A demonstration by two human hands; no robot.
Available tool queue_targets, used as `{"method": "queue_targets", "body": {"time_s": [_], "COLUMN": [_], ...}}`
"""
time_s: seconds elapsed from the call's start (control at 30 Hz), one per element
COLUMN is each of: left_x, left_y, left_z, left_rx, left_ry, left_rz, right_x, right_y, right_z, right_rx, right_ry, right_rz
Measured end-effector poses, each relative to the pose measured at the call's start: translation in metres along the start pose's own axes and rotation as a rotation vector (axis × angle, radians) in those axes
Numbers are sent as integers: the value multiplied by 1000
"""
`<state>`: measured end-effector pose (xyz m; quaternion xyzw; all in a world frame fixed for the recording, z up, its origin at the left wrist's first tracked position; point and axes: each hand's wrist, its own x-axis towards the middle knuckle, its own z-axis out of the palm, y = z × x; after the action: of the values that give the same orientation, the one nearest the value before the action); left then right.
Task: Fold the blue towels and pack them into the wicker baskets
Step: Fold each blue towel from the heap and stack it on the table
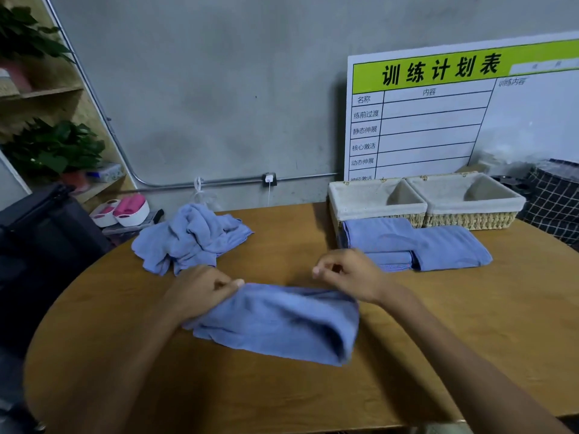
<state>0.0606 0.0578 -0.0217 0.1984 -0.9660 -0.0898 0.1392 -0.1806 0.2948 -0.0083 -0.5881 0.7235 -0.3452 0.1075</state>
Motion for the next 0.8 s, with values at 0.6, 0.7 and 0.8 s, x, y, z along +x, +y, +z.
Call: {"method": "queue_targets", "body": {"time_s": [0.6, 0.7, 0.8], "left_x": [34, 39, 41], "left_y": [39, 36, 29], "left_z": [-12, -44, -69], "left_rx": [-367, -300, -112], "left_ry": [405, 412, 507], "left_rz": [150, 132, 96], "right_x": [16, 21, 17], "right_y": [5, -7, -8], "right_z": [18, -11, -33], "right_rx": [389, 349, 310], "right_ry": [147, -62, -151], "right_rz": [40, 16, 27]}}
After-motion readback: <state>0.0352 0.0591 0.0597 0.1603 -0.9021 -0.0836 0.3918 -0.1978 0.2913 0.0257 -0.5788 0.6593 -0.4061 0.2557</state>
